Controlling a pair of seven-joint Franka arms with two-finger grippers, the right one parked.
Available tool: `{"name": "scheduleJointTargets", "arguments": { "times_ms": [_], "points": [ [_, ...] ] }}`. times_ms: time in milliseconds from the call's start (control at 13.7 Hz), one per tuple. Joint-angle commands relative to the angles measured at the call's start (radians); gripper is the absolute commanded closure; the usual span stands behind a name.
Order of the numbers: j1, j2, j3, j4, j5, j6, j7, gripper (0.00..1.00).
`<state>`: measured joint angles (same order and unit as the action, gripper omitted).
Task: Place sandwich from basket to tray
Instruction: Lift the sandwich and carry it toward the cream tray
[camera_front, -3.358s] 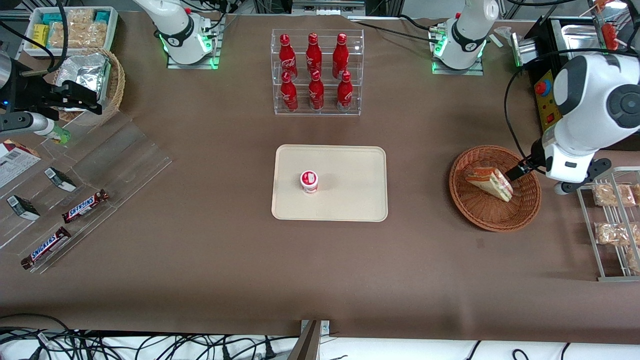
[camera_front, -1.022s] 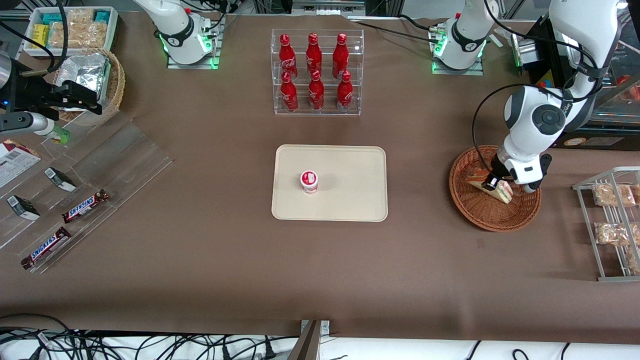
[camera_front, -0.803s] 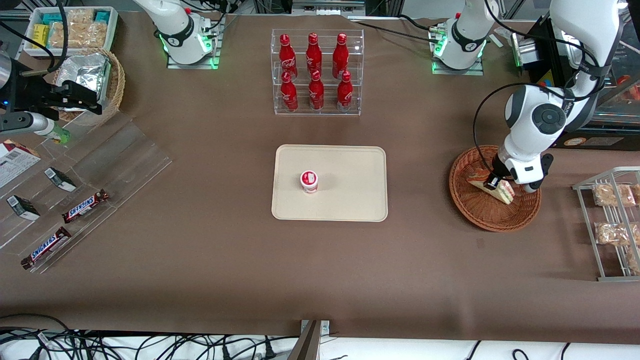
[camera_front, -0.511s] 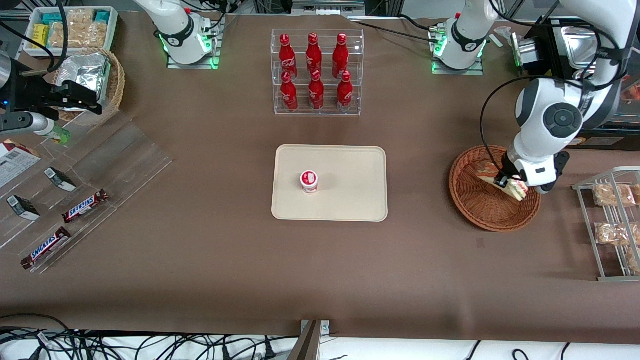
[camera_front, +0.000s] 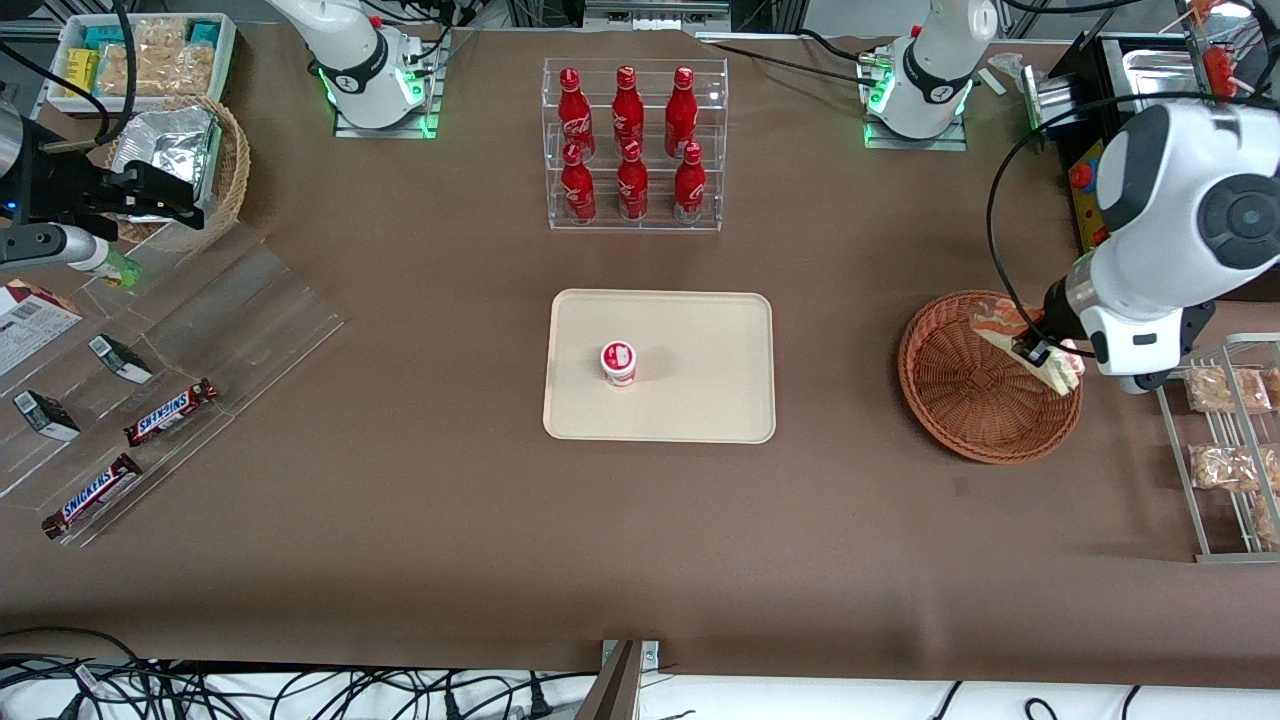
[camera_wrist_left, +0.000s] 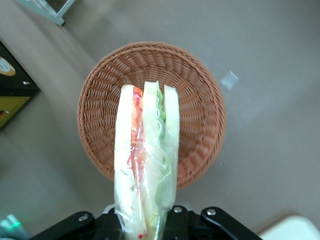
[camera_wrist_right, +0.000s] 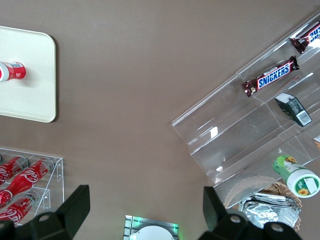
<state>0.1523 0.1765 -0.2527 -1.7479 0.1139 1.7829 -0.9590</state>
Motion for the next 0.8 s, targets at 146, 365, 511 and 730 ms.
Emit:
{"name": "scheduleJointTargets", "arguments": {
  "times_ms": [146, 365, 511, 730],
  "points": [
    [-0.005, 0.067, -0.101, 0.244, -0.039, -0.203, 0.248, 1.00],
    [-0.005, 0.084, -0.204, 0.254, -0.034, -0.191, 0.384, 1.00],
    [-0.011, 0.098, -0.281, 0.251, -0.022, -0.130, 0.407, 1.00],
    [-0.107, 0.139, -0.296, 0.249, -0.017, -0.074, 0.414, 1.00]
  ]
}}
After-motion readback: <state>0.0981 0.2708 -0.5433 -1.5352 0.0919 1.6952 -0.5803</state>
